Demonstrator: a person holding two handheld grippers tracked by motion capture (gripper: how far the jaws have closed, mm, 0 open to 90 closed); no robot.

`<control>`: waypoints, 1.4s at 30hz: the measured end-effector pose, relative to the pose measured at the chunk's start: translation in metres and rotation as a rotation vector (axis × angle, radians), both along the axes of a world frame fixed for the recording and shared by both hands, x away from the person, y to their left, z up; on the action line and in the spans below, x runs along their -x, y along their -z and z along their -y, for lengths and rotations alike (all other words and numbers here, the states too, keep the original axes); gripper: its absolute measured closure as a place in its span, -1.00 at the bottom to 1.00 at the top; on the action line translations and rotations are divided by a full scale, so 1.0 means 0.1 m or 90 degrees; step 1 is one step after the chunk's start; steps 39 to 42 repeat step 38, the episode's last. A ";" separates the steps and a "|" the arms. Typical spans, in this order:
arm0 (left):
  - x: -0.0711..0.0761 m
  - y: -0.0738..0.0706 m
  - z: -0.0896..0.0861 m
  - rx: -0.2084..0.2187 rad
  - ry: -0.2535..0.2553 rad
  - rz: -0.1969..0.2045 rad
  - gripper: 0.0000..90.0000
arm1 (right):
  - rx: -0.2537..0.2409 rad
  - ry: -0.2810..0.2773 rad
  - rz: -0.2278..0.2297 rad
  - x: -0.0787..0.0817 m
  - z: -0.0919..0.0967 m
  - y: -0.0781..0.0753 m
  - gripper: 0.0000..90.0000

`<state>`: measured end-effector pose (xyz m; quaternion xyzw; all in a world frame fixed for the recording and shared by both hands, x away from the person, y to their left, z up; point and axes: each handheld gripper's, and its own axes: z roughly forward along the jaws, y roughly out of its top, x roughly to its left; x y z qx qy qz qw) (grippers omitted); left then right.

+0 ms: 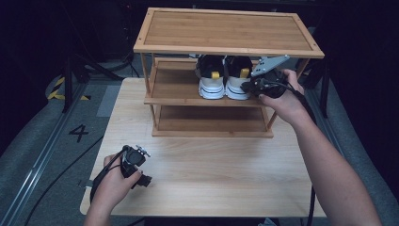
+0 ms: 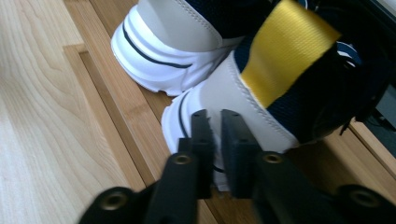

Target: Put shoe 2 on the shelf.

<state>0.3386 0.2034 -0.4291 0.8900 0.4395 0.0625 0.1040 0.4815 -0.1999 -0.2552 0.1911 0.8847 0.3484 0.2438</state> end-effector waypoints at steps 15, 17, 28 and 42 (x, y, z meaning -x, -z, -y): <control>-0.11 -0.05 0.04 0.002 0.020 0.033 -0.59 | -0.079 0.077 -0.106 0.76 0.67 0.29 -0.23; -0.13 -0.04 0.05 -0.007 0.034 0.041 -0.60 | -0.082 0.095 -0.102 0.82 0.83 0.40 -0.34; -0.23 0.10 0.00 0.036 0.014 0.067 -0.60 | -0.084 0.191 -0.136 1.13 1.45 1.27 -0.57; -0.27 0.10 -0.04 0.052 -0.013 0.076 -0.60 | -0.135 0.294 -0.138 1.27 1.82 1.91 -0.57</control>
